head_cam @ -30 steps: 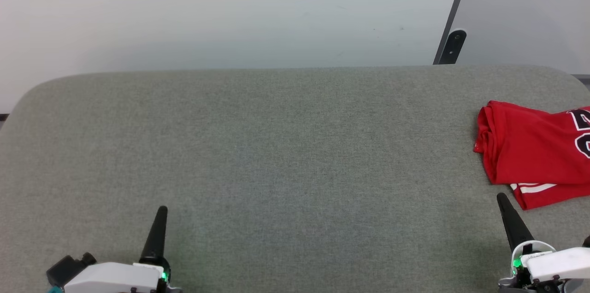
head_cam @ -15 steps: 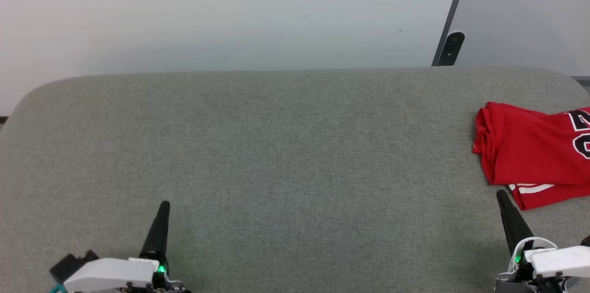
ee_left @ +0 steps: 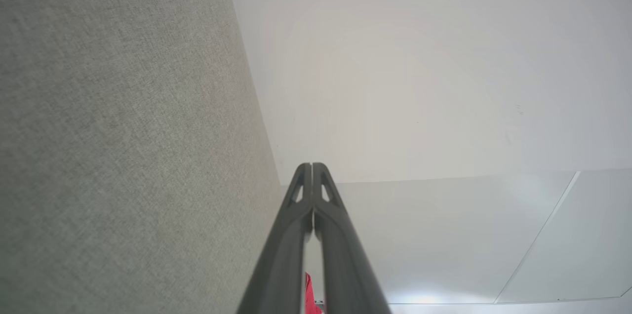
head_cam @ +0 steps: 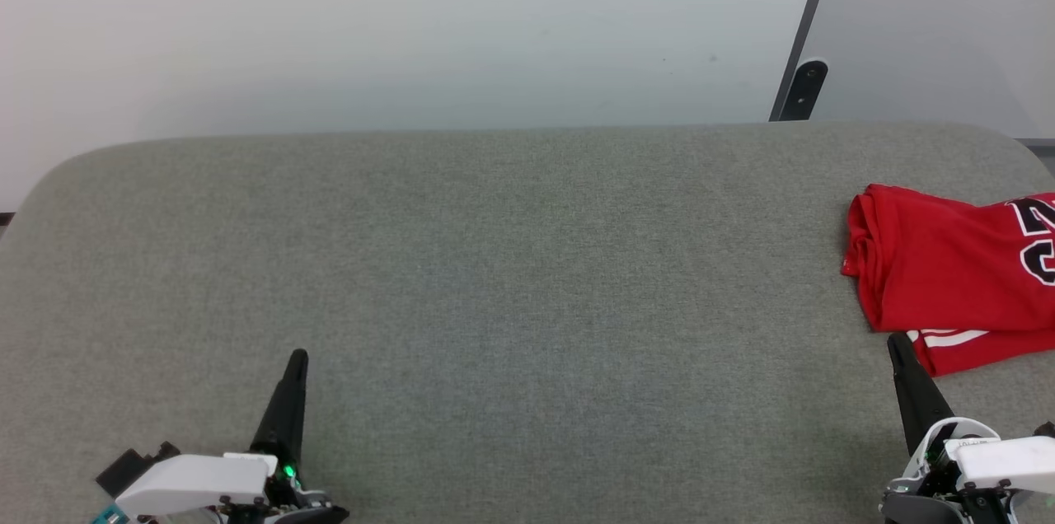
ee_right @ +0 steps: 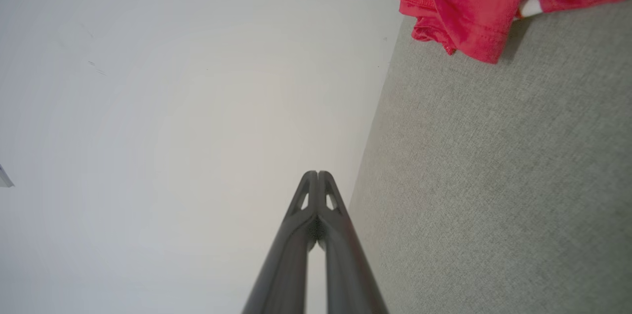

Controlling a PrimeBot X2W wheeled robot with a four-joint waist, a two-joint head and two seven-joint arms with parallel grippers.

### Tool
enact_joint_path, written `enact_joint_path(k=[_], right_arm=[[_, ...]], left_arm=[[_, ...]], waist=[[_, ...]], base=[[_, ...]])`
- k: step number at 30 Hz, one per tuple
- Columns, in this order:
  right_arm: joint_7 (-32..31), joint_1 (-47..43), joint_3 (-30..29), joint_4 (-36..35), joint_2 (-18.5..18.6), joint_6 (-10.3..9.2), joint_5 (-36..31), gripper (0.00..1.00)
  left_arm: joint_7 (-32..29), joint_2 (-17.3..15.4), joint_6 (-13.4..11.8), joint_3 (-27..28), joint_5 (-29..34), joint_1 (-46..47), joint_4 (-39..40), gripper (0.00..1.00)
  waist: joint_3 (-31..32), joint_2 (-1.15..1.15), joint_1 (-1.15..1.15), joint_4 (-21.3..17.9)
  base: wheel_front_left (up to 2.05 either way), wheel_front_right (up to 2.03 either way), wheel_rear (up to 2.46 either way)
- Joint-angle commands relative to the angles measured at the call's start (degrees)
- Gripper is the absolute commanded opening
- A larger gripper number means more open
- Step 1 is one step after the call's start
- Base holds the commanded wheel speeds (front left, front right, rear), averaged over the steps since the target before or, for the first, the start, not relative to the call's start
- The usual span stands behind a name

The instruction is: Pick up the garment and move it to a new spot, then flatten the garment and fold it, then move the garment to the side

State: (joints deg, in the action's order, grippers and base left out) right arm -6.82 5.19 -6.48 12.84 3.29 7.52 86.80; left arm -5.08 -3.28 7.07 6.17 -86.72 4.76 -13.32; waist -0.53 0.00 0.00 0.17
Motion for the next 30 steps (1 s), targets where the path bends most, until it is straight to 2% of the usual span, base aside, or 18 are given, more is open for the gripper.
enact_joint_path(k=[1, 15, 30], right_arm=[[0.15, 0.62, -0.09, 0.15, -0.16, -0.05, 1.15, 0.00], [0.38, 1.52, -0.10, 1.37, -0.55, -0.06, 5.87, 0.00], [0.40, 1.18, -0.08, 1.32, -0.54, -0.06, 5.70, 0.00]], left_arm=[[-0.37, 0.09, 0.42, 0.24, -0.92, 0.83, -0.04, 0.00], [-1.68, 0.49, 0.59, 0.53, -5.83, 1.87, -0.90, 0.00], [-1.67, 0.46, 0.60, 0.51, -5.70, 1.85, -0.87, 0.00]], waist=[[0.02, 0.00, 0.00, -0.01], [0.35, 0.00, 0.00, -0.17], [0.36, 0.00, 0.00, -0.17]], base=[[0.00, 0.00, 0.00], [0.00, 0.00, 0.00], [0.00, 0.00, 0.00]])
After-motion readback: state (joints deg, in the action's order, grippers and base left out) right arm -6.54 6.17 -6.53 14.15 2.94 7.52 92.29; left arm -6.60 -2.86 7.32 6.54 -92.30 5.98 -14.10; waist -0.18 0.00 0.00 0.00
